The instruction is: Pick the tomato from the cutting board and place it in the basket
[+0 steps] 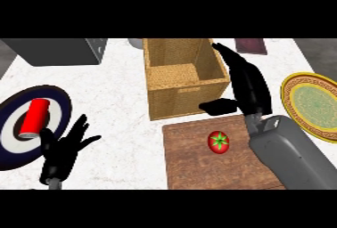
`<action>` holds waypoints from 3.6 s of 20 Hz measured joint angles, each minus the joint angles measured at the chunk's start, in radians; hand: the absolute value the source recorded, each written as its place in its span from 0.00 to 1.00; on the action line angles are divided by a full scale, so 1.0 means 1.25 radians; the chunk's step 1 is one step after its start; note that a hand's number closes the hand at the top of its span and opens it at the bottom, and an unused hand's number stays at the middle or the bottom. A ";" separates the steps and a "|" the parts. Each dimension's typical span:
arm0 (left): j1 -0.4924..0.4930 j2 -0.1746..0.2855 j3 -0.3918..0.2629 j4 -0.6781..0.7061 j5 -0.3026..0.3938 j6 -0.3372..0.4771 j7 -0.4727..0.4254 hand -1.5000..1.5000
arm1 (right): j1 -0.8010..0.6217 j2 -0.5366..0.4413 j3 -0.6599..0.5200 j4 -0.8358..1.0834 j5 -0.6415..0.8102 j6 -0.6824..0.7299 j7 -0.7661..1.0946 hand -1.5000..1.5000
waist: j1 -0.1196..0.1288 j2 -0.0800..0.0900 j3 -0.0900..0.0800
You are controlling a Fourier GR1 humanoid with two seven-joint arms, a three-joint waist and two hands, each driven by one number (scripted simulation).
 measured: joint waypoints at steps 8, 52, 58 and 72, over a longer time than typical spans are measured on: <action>0.021 0.009 0.010 -0.016 0.010 0.000 0.001 0.50 | -0.130 -0.117 -0.018 -0.142 -0.109 0.355 0.286 0.00 | -0.011 0.002 0.002; 0.038 0.004 0.008 -0.064 -0.019 -0.014 0.024 0.50 | 0.090 -0.223 0.123 -0.314 -0.249 0.395 0.395 0.00 | 0.026 0.026 0.008; 0.040 -0.001 0.018 -0.053 -0.025 -0.024 0.006 0.50 | 0.122 -0.189 0.133 -0.293 -0.188 0.378 0.380 0.00 | 0.026 0.026 0.009; 0.043 -0.013 0.027 -0.067 -0.050 -0.019 0.039 0.50 | 0.181 -0.097 0.147 -0.188 -0.053 0.349 0.321 0.00 | 0.030 0.027 0.010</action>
